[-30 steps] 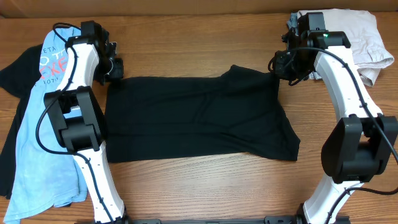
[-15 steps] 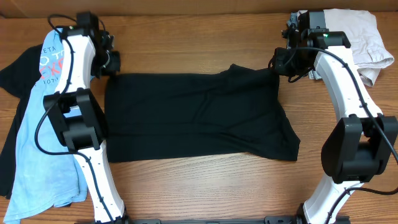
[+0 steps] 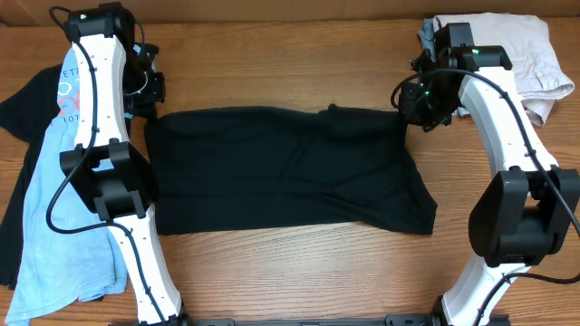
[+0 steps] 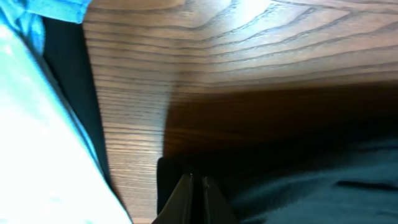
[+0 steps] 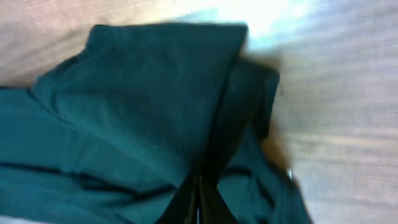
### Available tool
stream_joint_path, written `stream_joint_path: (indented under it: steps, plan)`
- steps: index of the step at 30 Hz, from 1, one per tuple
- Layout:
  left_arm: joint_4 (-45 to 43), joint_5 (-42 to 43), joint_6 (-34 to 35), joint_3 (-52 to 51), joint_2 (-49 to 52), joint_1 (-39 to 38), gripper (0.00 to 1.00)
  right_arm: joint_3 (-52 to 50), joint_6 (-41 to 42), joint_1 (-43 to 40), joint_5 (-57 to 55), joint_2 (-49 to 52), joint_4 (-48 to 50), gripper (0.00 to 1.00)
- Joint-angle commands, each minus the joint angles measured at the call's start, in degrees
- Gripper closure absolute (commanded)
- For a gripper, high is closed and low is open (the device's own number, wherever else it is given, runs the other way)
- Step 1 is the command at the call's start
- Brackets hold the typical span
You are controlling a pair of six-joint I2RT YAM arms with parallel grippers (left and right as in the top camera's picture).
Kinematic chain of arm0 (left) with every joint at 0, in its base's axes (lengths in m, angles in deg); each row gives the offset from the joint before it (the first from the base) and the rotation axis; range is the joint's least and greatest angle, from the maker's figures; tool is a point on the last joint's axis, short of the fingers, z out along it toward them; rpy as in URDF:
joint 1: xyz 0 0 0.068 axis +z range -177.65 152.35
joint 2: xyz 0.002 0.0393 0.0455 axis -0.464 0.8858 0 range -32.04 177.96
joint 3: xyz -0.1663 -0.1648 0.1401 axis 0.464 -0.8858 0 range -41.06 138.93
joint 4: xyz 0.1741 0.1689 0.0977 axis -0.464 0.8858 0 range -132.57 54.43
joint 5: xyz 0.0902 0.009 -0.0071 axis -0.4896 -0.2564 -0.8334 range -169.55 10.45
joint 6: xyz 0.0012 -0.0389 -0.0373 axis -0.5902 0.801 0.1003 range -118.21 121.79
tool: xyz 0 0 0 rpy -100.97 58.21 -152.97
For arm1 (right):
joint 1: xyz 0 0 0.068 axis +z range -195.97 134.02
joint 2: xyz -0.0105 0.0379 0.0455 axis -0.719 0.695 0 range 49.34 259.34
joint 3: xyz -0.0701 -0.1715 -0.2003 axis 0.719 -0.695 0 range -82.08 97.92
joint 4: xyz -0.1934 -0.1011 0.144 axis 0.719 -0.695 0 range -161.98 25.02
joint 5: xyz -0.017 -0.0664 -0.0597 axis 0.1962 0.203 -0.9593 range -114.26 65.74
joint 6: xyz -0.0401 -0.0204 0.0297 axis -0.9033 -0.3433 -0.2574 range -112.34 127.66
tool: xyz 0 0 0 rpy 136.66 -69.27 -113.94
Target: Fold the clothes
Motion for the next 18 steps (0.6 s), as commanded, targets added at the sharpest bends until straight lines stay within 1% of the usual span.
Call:
stream_joint_path:
  steps: [1, 6, 10, 13, 14, 15, 16, 18]
  plan:
    - [0.22, -2.23, 0.52, -2.54, -0.24, 0.26, 0.96, -0.20, 0.20, -1.14, -0.33, -1.27, -3.32, 0.96]
    - [0.24, -2.25, 0.07, -9.49, -0.74, 0.26, 0.96, -2.32, 0.22, -1.33, 0.52, -1.27, -7.26, 0.96]
    - [0.09, -2.36, -0.98, -16.13, -1.05, 0.26, 0.96, -7.39, 1.38, -1.33, 0.52, -1.27, -7.54, 0.96]
    - [-0.92, -2.32, -0.96, -18.03, -1.05, 0.24, 0.96, -11.28, 1.51, -1.79, 0.04, -1.27, -7.17, 0.95]
    - [-1.22, -2.32, -0.98, -18.03, -1.05, 0.24, 0.96, -12.28, 1.51, -1.92, -0.07, -1.27, -6.78, 0.84]
    - [-1.66, -2.32, -0.98, -18.01, -1.05, 0.17, 0.96, -13.18, 1.51, -2.10, -0.39, -1.27, -6.29, 0.78]
    - [-1.99, -2.34, -1.01, -18.01, -1.16, 0.00, 0.96, -13.42, 1.49, -2.29, -0.70, -1.27, -6.12, 0.74]
    - [-2.49, -2.32, -1.09, -18.01, -1.16, -0.35, 0.96, -13.31, 1.49, -2.69, -1.22, -1.29, -4.83, 0.71]
